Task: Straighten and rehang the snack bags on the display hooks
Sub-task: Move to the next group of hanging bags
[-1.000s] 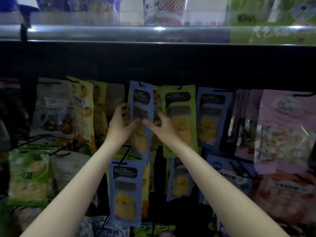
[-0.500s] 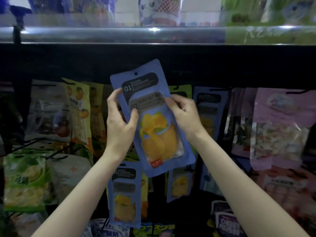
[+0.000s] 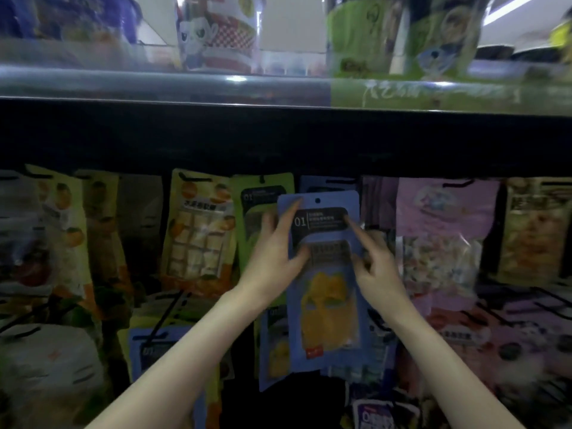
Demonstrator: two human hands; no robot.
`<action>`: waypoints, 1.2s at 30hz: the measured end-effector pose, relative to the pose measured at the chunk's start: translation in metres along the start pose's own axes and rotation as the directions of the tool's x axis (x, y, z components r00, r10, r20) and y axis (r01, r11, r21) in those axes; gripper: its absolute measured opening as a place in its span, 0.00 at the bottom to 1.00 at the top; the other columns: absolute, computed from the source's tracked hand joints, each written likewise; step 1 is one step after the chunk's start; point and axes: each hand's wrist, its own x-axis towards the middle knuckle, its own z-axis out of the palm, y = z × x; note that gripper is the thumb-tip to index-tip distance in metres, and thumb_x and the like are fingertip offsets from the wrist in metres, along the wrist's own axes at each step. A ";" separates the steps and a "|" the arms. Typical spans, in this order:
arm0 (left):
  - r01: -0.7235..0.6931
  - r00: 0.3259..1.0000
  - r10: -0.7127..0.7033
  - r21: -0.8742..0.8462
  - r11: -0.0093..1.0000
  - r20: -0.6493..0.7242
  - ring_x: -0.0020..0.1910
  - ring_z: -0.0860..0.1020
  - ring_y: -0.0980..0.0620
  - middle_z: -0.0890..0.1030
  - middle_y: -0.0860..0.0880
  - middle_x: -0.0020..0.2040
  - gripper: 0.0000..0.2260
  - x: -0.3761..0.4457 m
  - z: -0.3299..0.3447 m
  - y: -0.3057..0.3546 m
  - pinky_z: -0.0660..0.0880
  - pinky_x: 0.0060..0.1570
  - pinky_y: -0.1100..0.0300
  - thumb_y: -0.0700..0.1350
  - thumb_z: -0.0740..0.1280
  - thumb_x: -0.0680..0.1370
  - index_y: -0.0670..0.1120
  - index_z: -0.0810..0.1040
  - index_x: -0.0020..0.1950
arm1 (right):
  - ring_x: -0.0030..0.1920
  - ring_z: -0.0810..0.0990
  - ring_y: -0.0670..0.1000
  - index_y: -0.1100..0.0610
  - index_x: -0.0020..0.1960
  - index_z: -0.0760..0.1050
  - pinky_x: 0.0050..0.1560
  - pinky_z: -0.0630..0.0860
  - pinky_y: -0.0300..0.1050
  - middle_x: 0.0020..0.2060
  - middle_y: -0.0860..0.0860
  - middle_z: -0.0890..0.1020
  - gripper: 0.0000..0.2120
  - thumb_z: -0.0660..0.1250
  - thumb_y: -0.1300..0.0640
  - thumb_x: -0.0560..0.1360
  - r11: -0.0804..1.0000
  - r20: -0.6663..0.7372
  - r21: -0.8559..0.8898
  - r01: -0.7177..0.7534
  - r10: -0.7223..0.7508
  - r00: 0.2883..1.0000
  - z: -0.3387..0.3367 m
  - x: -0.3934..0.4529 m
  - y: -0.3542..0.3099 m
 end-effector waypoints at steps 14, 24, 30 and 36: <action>-0.376 0.868 0.496 0.645 0.666 -0.007 0.74 0.51 0.46 0.59 0.47 0.75 0.25 0.055 0.049 0.010 0.44 0.70 0.50 0.44 0.58 0.77 0.44 0.61 0.74 | 0.35 0.67 0.45 0.54 0.74 0.59 0.37 0.66 0.27 0.46 0.54 0.68 0.27 0.56 0.70 0.78 0.979 -0.251 -0.178 0.098 -0.142 0.958 -0.035 0.020 0.025; -0.416 0.840 0.542 0.674 0.611 0.026 0.74 0.58 0.45 0.60 0.44 0.75 0.21 0.059 0.059 0.007 0.53 0.71 0.45 0.44 0.56 0.79 0.44 0.66 0.72 | 0.40 0.67 0.39 0.58 0.69 0.68 0.44 0.65 0.24 0.45 0.52 0.69 0.22 0.55 0.69 0.77 0.967 -0.327 -0.202 0.153 -0.214 0.921 -0.023 0.012 0.040; -0.393 0.785 0.608 0.658 0.642 -0.124 0.74 0.56 0.46 0.63 0.44 0.73 0.21 0.057 0.048 0.013 0.52 0.71 0.45 0.42 0.59 0.78 0.44 0.67 0.71 | 0.47 0.68 0.48 0.65 0.65 0.72 0.53 0.65 0.27 0.47 0.60 0.71 0.20 0.51 0.66 0.77 0.889 -0.445 -0.394 0.235 -0.408 0.797 -0.037 0.015 0.027; -0.376 0.821 0.568 0.693 0.615 -0.059 0.74 0.57 0.44 0.62 0.44 0.74 0.21 0.061 0.056 0.017 0.50 0.72 0.46 0.46 0.55 0.80 0.46 0.64 0.73 | 0.46 0.66 0.46 0.61 0.67 0.71 0.52 0.61 0.20 0.49 0.55 0.67 0.22 0.54 0.69 0.75 0.950 -0.449 -0.271 0.154 -0.266 0.853 -0.034 0.025 0.030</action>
